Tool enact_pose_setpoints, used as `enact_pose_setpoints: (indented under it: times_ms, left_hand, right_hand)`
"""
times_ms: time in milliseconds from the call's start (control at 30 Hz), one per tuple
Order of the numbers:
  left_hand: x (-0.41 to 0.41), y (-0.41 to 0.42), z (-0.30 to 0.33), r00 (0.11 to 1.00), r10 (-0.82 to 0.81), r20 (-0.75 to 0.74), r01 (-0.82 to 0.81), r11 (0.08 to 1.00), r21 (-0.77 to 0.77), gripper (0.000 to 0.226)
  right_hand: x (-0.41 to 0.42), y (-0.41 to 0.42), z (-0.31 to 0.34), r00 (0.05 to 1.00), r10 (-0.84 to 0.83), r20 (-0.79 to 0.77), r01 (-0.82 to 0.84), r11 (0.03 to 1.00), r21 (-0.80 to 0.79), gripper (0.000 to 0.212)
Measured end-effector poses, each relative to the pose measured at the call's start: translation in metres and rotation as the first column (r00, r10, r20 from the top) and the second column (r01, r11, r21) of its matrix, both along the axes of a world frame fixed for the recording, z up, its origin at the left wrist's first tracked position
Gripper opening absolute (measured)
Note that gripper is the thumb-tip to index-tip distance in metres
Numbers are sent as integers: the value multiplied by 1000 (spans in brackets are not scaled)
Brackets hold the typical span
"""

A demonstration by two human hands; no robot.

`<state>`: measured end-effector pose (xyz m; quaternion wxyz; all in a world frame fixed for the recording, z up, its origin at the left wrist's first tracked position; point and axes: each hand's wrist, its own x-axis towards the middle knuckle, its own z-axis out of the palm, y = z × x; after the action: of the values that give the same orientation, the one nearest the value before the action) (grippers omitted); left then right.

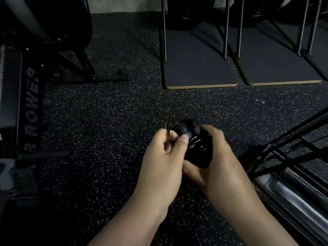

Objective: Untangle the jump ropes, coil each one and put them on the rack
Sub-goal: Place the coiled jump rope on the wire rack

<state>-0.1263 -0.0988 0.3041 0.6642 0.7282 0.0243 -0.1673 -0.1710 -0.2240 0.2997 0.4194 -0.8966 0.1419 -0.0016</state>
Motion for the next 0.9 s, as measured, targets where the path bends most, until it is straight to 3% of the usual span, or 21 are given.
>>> enact_pose_setpoints:
  times_ms: [100,267,400,467,567,700,800,900]
  left_hand:
    - [-3,-1,-2,997,36,-63,-39,998,-47,16]
    - [4,4,-4,989,132,-68,-142,976,-168,48]
    - [2,1,6,999,0,40,3,998,-58,22]
    - [-6,-7,14,997,-36,61,40,997,-60,20]
    - [-27,-24,33,997,-69,38,72,993,-94,16]
    - [-64,-59,68,983,-173,56,180,973,-145,36]
    - [-88,-90,102,975,-213,56,220,955,-201,55]
    - [-114,-117,124,954,-299,34,299,929,-217,50]
  right_hand:
    - [1,3,-7,998,54,-17,-52,993,109,96]
    - [6,-1,-3,1000,-12,-27,19,961,275,100]
    - [0,-4,6,998,-61,-20,64,949,309,83]
    - [-12,-10,13,996,-87,-8,86,950,301,77]
    - [-35,-20,33,992,-122,14,115,963,243,85]
    - [-76,-44,59,976,-213,50,204,968,145,102]
    - [-107,-71,81,945,-319,78,306,942,140,87]
    - [-141,-102,102,913,-398,87,382,911,155,69]
